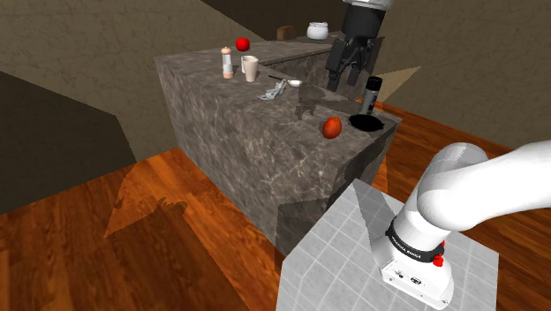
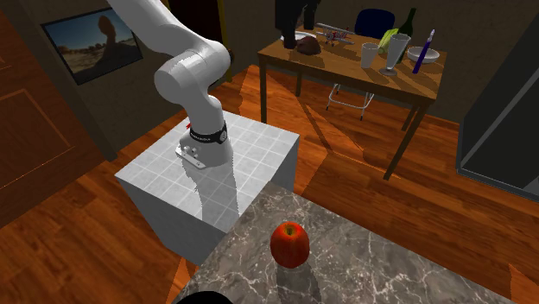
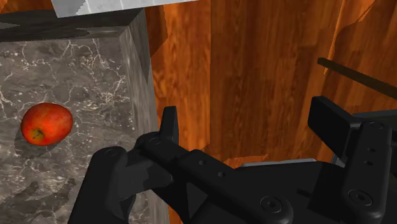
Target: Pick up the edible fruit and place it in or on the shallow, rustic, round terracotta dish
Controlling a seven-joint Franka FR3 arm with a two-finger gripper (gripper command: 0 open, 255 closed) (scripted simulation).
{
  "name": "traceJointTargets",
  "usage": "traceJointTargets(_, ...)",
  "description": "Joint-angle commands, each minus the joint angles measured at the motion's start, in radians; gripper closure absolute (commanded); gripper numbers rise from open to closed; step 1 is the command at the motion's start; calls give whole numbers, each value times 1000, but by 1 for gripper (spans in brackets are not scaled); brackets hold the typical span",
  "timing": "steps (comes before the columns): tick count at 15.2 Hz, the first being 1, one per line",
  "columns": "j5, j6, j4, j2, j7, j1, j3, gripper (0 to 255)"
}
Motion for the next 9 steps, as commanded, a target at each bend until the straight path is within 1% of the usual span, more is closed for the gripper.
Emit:
traceJointTargets(1,0,0,0,0,0,0,0,0)
traceJointTargets(5,-60,68,-64,17,-122,-11,-80,0)
traceJointTargets(9,-119,144,-107,60,-241,-22,-162,0)
